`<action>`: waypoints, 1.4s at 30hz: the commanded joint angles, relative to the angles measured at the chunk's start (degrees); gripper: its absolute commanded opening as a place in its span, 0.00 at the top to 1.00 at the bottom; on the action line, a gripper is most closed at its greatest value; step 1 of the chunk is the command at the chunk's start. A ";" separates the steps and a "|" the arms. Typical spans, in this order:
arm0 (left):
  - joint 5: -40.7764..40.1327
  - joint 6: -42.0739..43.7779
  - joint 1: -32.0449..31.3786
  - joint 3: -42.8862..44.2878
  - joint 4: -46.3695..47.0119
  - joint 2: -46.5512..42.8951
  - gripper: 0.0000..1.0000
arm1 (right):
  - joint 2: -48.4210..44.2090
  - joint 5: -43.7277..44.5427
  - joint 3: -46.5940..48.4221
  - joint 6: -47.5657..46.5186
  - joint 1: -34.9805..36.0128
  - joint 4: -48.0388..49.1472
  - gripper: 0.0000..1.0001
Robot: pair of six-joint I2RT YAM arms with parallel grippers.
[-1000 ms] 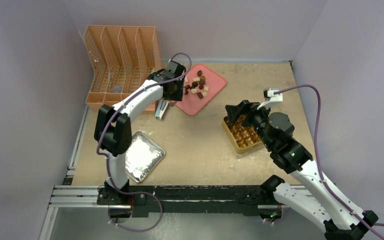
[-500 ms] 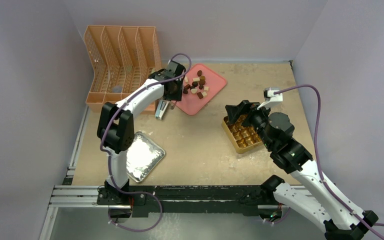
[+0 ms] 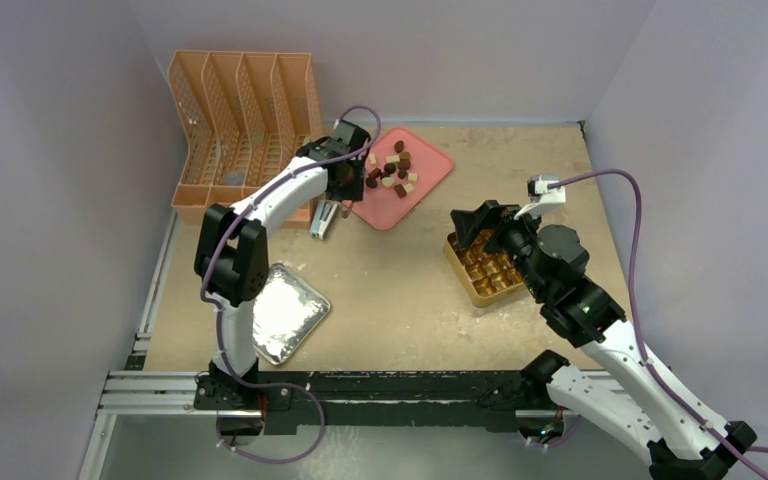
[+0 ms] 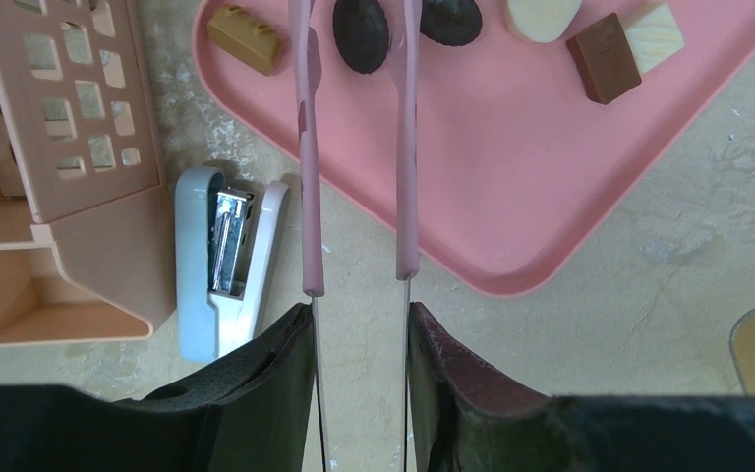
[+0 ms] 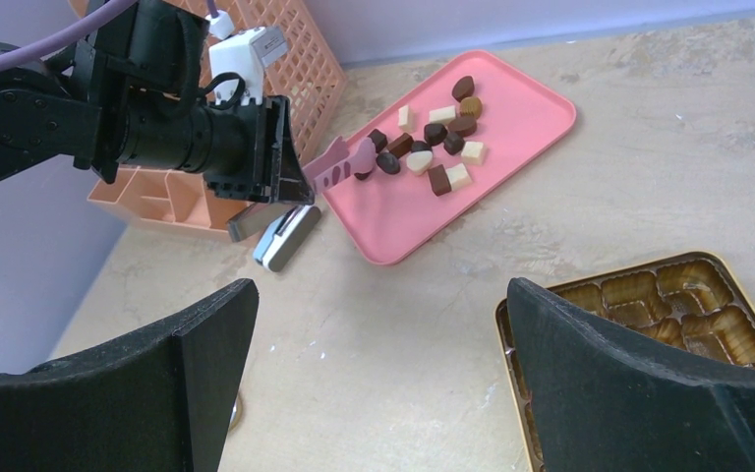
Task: Pack the chocolate
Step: Pick up the fake chocolate from the plate.
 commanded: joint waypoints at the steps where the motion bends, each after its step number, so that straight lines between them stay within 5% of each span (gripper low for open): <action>1: 1.86 -1.07 0.37 3.33 1.71 1.12 0.64 | -0.78 1.28 0.17 -1.33 -0.11 2.39 0.01; 22: 1.87 -1.28 0.72 3.78 -0.57 -2.54 0.74 | -0.13 1.63 0.86 -1.86 -0.16 2.94 0.01; 33: 8.66 -0.56 0.51 -1.69 1.17 -9.68 0.76 | -1.76 1.72 1.56 -1.62 -0.16 1.26 0.02; 42: 11.56 0.65 -6.10 -2.89 1.64 -13.29 0.76 | -3.29 2.29 2.27 -1.54 -0.16 -1.31 0.02</action>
